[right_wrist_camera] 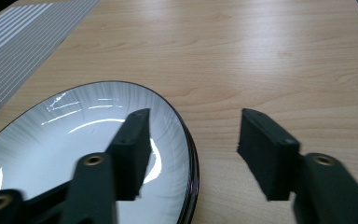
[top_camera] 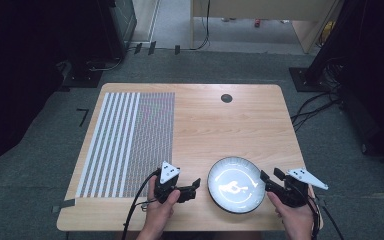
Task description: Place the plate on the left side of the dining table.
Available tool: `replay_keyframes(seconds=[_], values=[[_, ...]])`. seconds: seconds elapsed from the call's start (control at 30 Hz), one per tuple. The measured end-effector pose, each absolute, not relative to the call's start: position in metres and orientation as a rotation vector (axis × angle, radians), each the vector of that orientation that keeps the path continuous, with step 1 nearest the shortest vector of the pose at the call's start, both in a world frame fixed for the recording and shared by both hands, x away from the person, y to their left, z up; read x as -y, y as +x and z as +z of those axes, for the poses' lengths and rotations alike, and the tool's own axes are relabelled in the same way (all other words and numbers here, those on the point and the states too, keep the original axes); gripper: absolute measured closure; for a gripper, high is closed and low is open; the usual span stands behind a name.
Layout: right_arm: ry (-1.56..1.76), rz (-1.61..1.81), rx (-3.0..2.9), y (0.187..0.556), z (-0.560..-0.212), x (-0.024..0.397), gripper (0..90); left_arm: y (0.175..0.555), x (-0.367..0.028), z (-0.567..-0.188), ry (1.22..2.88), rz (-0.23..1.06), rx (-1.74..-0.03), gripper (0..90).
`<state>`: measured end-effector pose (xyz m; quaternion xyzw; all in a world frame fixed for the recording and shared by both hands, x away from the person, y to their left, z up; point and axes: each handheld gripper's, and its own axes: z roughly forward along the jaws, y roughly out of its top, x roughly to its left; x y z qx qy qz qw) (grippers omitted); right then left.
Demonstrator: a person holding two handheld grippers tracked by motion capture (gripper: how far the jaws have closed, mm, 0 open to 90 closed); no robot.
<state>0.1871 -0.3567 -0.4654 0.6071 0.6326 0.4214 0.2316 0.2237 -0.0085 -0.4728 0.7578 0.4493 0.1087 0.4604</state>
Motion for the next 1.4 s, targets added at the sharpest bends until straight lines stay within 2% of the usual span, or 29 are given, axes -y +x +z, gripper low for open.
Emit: replay_keyframes(seconds=[0.07,0.23,0.43,0.57,0.63,0.7,1.03,1.4], values=[[1.651,1.163,-1.746,0.186,-0.466,0.356,52.6,0.224,0.012,-0.474,1.864,0.259,-1.103,18.0],[1.66,1.194,-1.72,0.185,-0.467,0.357,54.6,0.223,0.019,-0.475,1.861,0.23,-1.092,18.1],[1.749,1.179,-1.756,0.186,-0.472,0.36,61.2,0.221,0.028,-0.476,1.846,0.187,-1.064,18.0],[1.825,1.232,-1.75,0.186,-0.474,0.362,72.4,0.22,0.035,-0.477,1.853,0.158,-1.05,19.3],[1.843,1.203,-1.765,0.187,-0.477,0.361,78.5,0.219,0.039,-0.478,1.866,0.16,-1.065,27.1],[1.864,1.172,-1.771,0.187,-0.48,0.36,80.7,0.219,0.041,-0.48,1.876,0.143,-1.087,34.9],[1.911,1.177,-1.756,0.186,-0.483,0.36,84.9,0.22,0.049,-0.488,1.923,0.015,-1.07,65.4],[1.933,1.128,-1.751,0.184,-0.478,0.352,80.8,0.223,0.051,-0.488,1.935,0.017,-1.085,68.4]])
